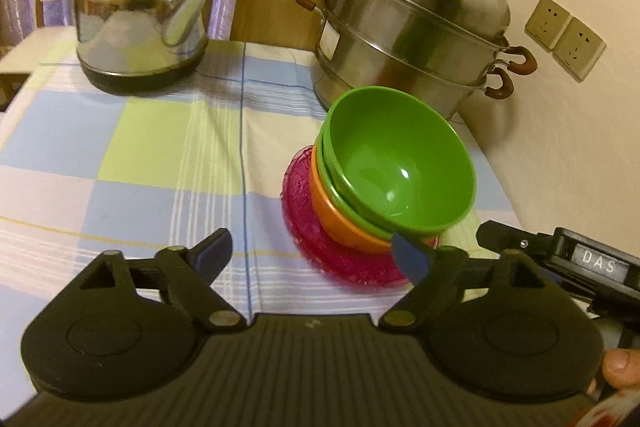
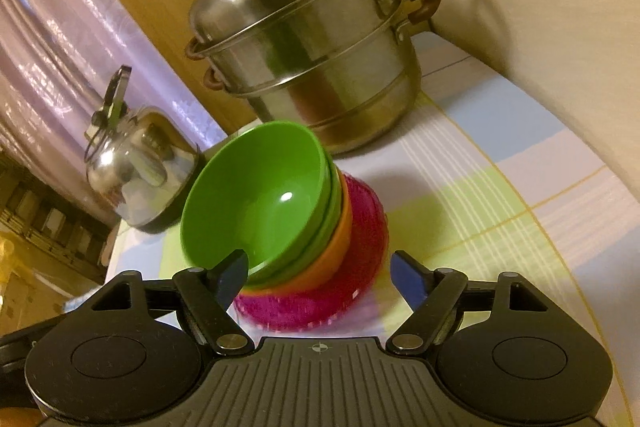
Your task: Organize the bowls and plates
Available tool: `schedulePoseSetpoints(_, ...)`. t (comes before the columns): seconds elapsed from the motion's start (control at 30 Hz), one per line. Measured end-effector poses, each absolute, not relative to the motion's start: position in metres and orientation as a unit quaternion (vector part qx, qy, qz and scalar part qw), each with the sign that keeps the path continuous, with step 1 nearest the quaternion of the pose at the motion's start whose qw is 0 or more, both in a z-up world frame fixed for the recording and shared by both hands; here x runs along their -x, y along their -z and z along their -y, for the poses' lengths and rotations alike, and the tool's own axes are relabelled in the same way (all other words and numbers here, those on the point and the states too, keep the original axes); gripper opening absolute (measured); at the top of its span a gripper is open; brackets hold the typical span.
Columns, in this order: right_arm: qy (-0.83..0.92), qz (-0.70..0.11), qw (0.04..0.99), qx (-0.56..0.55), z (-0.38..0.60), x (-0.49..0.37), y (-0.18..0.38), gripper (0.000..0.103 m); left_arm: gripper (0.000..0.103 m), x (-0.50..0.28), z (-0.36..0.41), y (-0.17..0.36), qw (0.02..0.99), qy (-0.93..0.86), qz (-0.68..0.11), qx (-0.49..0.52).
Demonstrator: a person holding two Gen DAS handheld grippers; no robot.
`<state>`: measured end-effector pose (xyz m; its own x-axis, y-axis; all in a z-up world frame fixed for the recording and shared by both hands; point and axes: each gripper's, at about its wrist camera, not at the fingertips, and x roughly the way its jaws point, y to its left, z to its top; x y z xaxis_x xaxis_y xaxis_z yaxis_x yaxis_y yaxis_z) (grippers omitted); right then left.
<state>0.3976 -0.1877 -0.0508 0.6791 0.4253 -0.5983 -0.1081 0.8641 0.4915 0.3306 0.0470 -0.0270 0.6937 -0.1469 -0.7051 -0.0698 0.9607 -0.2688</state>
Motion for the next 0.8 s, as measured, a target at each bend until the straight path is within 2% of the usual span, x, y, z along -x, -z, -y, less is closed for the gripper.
schedulePoseSetpoints(0.3, -0.148, -0.356, 0.908, -0.163, 0.184, -0.341, 0.044, 0.078, 0.092, -0.275, -0.039, 0.019, 0.923, -0.006, -0.374, 0.093)
schedulePoseSetpoints(0.8, -0.138, -0.333, 0.921, -0.147, 0.2, -0.238, 0.041, 0.078, 0.093, -0.167, -0.022, 0.009, 0.932, -0.016, -0.353, 0.084)
